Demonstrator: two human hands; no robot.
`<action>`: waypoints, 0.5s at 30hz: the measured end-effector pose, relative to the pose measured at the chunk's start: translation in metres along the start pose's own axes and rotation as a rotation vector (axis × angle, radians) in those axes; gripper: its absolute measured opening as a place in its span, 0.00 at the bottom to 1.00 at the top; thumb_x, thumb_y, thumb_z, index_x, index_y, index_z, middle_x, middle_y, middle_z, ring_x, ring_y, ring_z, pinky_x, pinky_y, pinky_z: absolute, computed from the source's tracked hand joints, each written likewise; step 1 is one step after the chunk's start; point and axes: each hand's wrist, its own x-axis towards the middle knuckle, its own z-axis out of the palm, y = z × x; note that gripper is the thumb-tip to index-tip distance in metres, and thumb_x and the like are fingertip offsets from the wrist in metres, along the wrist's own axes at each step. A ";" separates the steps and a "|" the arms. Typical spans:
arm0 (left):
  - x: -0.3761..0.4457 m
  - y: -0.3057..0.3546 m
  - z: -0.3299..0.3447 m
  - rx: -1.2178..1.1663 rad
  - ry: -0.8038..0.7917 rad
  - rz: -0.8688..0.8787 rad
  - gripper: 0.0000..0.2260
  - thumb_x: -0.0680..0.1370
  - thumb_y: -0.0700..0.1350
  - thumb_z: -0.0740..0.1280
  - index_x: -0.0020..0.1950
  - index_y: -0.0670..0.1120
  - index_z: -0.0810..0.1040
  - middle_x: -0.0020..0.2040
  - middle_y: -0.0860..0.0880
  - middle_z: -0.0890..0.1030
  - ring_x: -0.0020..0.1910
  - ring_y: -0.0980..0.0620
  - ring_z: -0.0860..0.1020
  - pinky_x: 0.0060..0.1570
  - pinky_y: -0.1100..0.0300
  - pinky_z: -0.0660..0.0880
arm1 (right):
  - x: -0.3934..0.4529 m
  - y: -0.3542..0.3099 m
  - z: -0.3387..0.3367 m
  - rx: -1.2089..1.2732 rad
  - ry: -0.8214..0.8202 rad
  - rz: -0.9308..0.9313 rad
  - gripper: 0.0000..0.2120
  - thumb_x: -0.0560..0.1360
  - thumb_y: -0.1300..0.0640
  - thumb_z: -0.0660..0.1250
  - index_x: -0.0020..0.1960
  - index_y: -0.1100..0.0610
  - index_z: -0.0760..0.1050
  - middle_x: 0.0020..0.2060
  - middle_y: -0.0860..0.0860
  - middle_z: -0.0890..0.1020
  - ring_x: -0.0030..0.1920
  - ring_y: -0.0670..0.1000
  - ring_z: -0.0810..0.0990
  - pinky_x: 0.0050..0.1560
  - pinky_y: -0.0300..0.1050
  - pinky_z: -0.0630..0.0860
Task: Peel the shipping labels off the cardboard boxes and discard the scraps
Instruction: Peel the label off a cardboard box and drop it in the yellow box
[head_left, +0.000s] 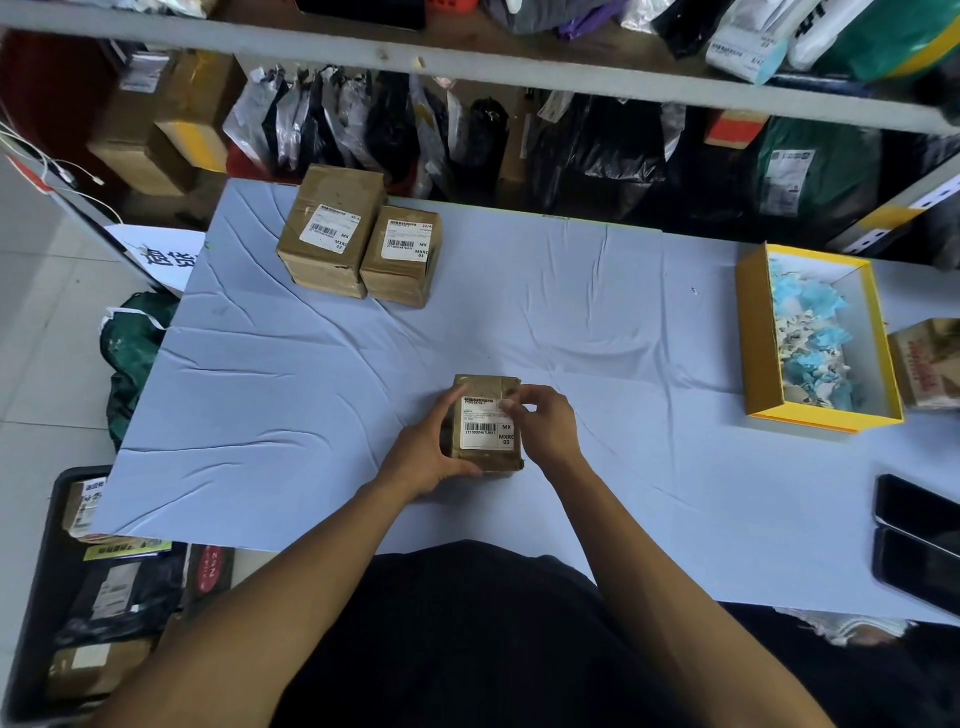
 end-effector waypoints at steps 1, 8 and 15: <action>0.000 0.000 0.000 0.001 -0.001 0.001 0.50 0.65 0.47 0.81 0.75 0.67 0.53 0.69 0.49 0.74 0.63 0.46 0.77 0.60 0.53 0.76 | -0.001 0.000 0.000 0.008 -0.004 0.000 0.08 0.74 0.57 0.70 0.50 0.59 0.80 0.51 0.50 0.82 0.49 0.47 0.78 0.41 0.31 0.68; 0.001 -0.002 0.000 -0.012 0.001 -0.010 0.51 0.63 0.46 0.82 0.74 0.69 0.53 0.68 0.50 0.76 0.62 0.48 0.78 0.59 0.59 0.74 | -0.004 0.000 -0.006 0.044 -0.040 -0.018 0.06 0.74 0.58 0.70 0.49 0.60 0.79 0.53 0.50 0.82 0.52 0.48 0.78 0.44 0.31 0.69; 0.002 -0.002 0.001 -0.002 -0.002 -0.010 0.51 0.64 0.47 0.81 0.75 0.68 0.52 0.69 0.49 0.75 0.62 0.48 0.77 0.58 0.58 0.74 | -0.005 -0.002 -0.009 0.062 -0.075 -0.018 0.04 0.74 0.57 0.70 0.43 0.57 0.77 0.55 0.51 0.82 0.55 0.49 0.79 0.46 0.36 0.70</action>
